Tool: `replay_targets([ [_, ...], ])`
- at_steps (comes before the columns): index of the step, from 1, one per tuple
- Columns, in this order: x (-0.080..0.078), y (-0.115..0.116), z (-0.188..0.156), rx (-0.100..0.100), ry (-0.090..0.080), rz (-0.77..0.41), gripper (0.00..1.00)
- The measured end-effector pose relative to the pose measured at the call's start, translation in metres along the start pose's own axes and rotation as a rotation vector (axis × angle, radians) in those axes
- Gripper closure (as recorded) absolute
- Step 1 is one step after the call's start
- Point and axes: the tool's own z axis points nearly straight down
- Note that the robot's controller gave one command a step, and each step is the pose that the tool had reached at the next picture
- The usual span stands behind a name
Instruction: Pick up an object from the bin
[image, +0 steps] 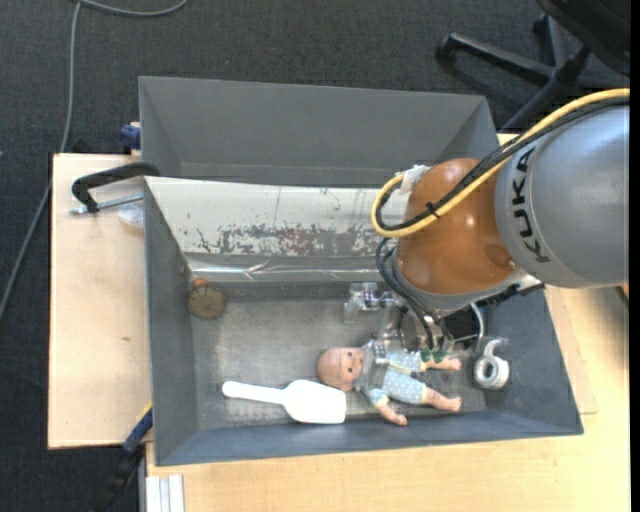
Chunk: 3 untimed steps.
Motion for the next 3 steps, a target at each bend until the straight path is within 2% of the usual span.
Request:
replay_targets([
  [1, 0.001, -0.006, 0.025, -0.001, -0.004, -0.097, 0.00],
  [2, 0.000, -0.010, 0.059, 0.000, 0.005, -0.346, 0.00],
  [3, -0.007, -0.040, 0.070, -0.001, -0.003, -0.445, 1.00],
])
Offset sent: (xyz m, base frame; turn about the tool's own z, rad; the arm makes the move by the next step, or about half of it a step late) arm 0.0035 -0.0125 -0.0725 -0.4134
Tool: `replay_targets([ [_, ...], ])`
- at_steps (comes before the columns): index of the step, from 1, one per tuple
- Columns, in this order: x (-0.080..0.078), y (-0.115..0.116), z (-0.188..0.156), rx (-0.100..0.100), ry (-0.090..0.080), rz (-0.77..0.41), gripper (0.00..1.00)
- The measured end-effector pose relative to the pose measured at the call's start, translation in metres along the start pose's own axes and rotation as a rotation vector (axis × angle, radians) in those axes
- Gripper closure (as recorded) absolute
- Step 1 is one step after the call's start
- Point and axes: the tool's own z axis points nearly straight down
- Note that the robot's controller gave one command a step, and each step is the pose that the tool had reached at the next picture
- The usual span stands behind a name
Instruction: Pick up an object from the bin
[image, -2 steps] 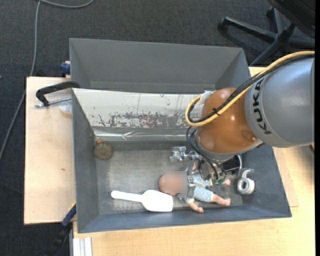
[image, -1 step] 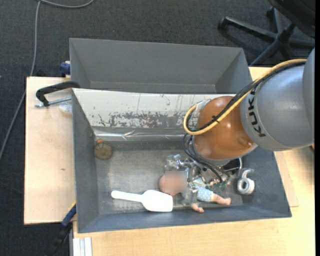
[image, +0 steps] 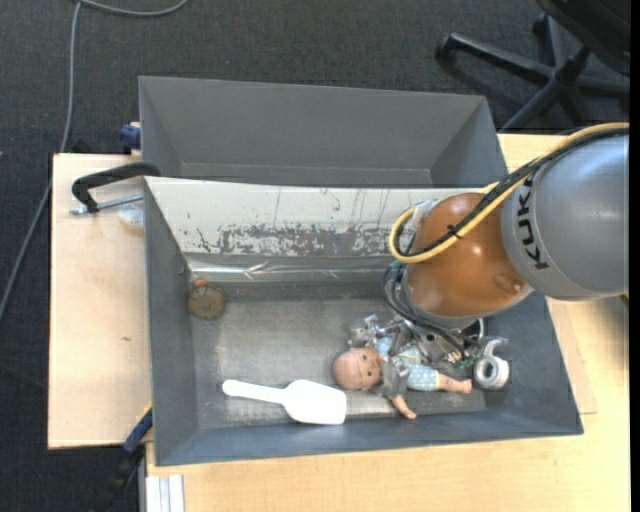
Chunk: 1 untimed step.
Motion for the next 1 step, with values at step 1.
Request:
replay_targets([
  [1, 0.0000, 0.0000, 0.0000, 0.000, 0.000, 0.000, 1.00],
])
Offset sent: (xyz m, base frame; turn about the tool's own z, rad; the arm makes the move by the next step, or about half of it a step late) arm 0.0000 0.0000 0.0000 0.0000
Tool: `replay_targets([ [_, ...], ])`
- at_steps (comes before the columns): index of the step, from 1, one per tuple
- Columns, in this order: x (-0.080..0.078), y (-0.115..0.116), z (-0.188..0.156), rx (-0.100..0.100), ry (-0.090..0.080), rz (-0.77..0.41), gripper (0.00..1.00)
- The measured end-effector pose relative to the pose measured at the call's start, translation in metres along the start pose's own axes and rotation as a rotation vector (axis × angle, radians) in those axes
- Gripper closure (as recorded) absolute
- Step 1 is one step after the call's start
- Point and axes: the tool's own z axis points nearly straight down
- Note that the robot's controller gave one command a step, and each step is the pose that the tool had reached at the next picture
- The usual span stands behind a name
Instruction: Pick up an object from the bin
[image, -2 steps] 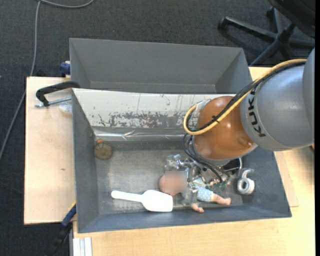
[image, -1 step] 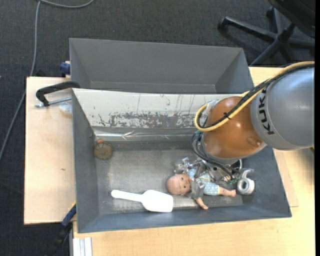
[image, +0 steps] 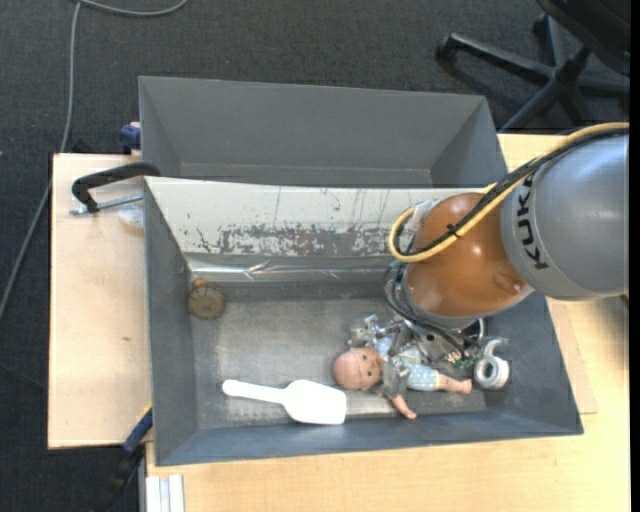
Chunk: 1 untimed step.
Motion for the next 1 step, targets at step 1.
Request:
replay_targets([
  [1, 0.0000, 0.0000, 0.0000, 0.000, 0.000, 0.000, 1.00],
])
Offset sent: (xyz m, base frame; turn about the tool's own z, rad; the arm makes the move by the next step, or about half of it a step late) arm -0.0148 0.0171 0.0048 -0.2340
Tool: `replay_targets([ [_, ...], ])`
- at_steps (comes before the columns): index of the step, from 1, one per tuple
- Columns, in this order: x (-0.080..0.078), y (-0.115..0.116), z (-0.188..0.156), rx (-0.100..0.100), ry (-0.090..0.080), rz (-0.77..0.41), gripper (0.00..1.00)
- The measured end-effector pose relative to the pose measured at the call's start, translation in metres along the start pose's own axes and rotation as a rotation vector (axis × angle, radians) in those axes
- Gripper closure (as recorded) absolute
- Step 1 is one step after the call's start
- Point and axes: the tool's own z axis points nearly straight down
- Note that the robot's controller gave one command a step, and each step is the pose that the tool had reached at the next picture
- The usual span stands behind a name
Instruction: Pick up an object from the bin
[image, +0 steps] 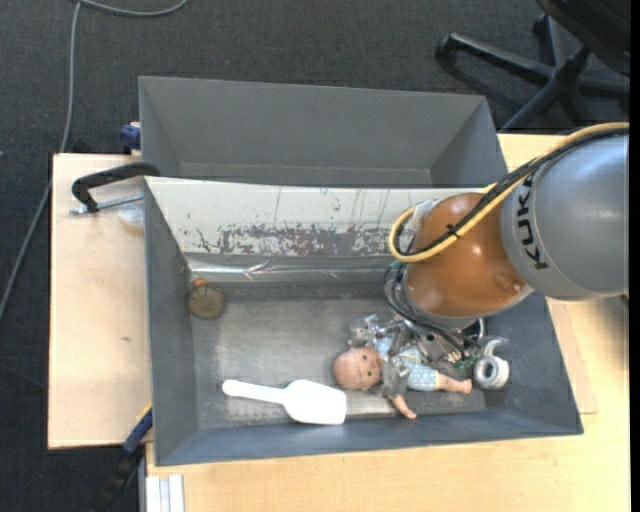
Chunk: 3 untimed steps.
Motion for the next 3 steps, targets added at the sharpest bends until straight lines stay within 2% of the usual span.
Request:
replay_targets([
  [1, 0.000, 0.000, 0.000, 0.000, 0.000, -0.006, 1.00],
  [2, -0.056, 0.004, 0.002, -0.001, -0.004, -0.201, 1.00],
  [3, -0.056, 0.004, 0.002, -0.001, -0.004, -0.201, 1.00],
])
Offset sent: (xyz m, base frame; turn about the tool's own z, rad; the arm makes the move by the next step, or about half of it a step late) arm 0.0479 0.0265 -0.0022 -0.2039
